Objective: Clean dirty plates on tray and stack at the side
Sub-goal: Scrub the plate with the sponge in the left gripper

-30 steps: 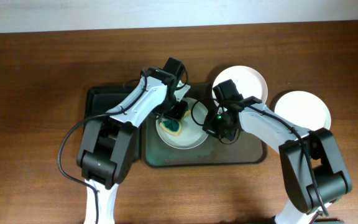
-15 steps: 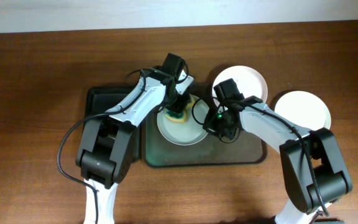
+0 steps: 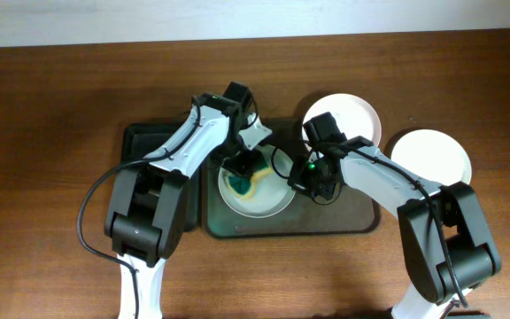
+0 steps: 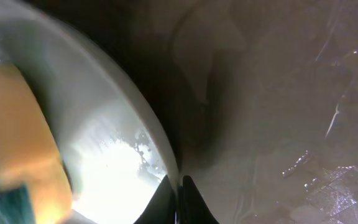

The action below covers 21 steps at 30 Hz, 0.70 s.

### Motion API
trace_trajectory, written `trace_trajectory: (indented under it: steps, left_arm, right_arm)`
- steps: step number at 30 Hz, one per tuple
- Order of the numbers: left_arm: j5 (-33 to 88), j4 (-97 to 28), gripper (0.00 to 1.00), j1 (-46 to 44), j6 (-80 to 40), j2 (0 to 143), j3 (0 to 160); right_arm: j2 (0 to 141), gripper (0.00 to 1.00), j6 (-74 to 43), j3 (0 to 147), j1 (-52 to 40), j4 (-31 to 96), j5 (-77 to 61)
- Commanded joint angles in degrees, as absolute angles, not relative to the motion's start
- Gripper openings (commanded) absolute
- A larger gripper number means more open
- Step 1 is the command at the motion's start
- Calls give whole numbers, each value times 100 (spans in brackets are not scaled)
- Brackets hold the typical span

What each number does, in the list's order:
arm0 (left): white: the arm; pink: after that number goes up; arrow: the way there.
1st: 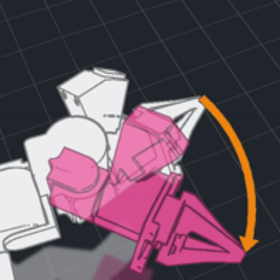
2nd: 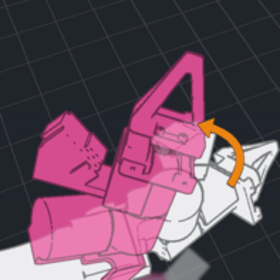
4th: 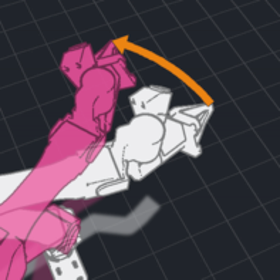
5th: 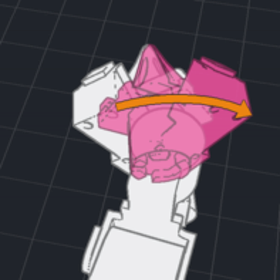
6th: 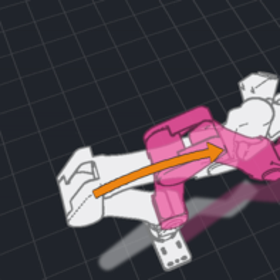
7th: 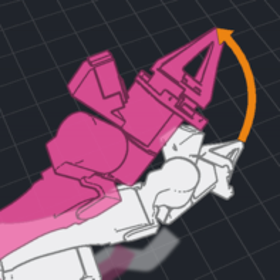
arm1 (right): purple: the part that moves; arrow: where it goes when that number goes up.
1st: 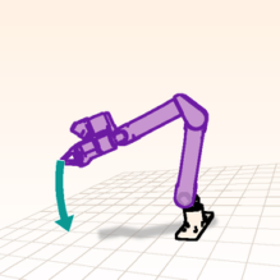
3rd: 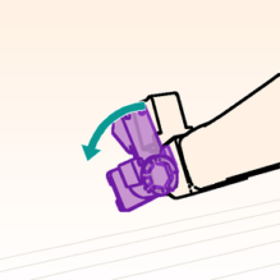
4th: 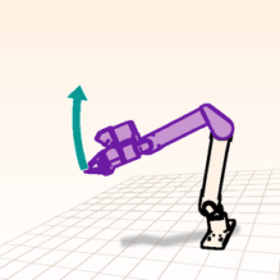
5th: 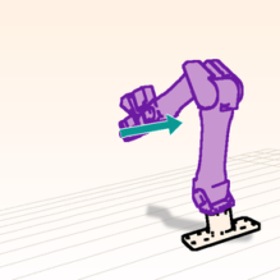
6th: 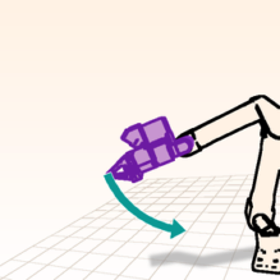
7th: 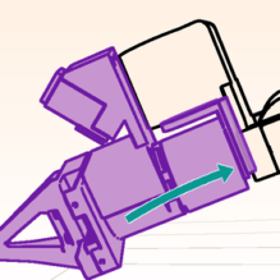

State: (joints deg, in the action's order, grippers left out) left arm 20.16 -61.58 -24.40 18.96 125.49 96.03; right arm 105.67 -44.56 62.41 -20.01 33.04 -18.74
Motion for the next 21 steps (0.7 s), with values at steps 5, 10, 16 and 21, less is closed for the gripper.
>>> trace_trajectory:
  steps: [5, 10, 16, 21]
  left_arm:
    - [1664, -4814, 0, -2458, 1636, 12567, 9557]
    - [-1568, -4410, 0, -2458, -996, 12567, 9557]
    - [-871, -5655, 0, -2475, -921, 12567, 9557]
    - [425, -6488, 0, -2475, 362, 12567, 9559]
  right_arm:
    - [10619, 4, -4458, 6298, -1975, 3273, -1804]
    - [10619, 4, -4442, 6298, -1975, 3273, -1806]
    - [10619, 4, -4442, 6298, -1975, 3271, -1806]
    - [10619, 4, -4440, 6298, -1975, 3258, -1824]
